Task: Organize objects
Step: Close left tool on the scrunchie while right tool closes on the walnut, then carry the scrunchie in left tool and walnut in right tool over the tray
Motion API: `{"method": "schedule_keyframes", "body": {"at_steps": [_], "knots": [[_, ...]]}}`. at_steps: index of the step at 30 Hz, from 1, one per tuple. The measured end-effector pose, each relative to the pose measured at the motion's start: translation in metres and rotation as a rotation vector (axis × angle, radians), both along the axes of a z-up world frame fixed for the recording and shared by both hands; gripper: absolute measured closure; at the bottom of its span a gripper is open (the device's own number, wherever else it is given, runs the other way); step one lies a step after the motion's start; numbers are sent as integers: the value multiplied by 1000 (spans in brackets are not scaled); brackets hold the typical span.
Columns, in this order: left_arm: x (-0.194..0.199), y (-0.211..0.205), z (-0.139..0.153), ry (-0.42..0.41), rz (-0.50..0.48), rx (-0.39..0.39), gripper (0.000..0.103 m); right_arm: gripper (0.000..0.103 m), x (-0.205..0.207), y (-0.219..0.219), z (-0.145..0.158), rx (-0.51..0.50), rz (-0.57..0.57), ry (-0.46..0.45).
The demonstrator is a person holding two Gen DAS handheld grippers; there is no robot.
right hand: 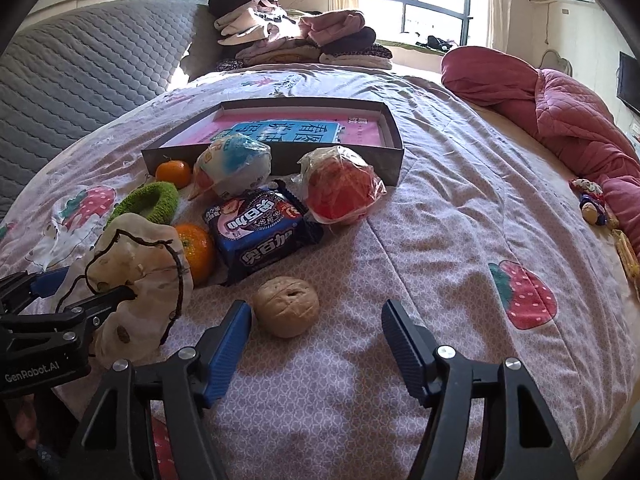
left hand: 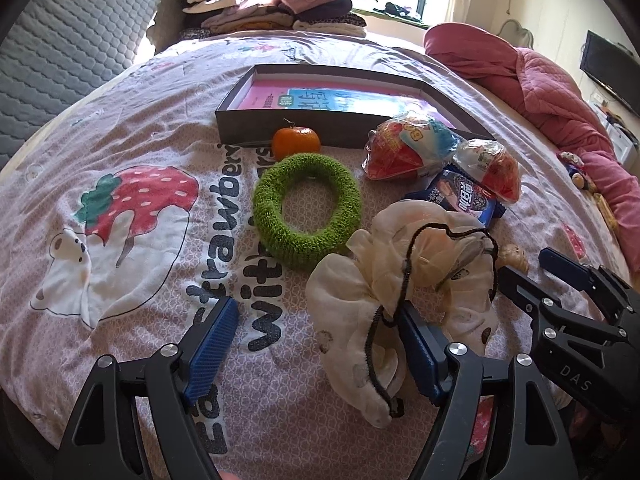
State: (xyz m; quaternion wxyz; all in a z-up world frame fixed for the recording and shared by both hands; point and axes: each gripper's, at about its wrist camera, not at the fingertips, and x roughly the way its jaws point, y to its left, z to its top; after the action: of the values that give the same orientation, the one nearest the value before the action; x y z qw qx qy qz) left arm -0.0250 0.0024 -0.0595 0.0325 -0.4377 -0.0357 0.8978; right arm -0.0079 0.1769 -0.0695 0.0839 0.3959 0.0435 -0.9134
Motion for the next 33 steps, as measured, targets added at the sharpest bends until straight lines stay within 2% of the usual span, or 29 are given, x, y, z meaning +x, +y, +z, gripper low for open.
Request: {"method": "schedule_keyframes", "body": {"at_steps": [4, 7, 9, 11, 14, 20, 33], "knots": [[0, 0, 0, 11, -8, -3, 48, 47, -5, -5, -4, 2, 20, -4], [1, 2, 0, 15, -26, -4, 55, 53, -6, -9, -6, 1, 37, -4], [2, 4, 0, 22, -36, -4, 63, 61, -7, -10, -7, -7, 48, 3], [2, 5, 1, 27, -51, 6, 76, 67, -8, -10, -9, -20, 62, -2], [3, 7, 2, 38, -74, 15, 86, 68, -8, -11, -9, -27, 69, 9], [6, 5, 7, 59, -83, 49, 92, 68, -5, -7, -7, -57, 76, 14], [15, 0, 32, 132, -70, 60, 93, 68, 2, -5, 14, -87, 78, 65]]}}
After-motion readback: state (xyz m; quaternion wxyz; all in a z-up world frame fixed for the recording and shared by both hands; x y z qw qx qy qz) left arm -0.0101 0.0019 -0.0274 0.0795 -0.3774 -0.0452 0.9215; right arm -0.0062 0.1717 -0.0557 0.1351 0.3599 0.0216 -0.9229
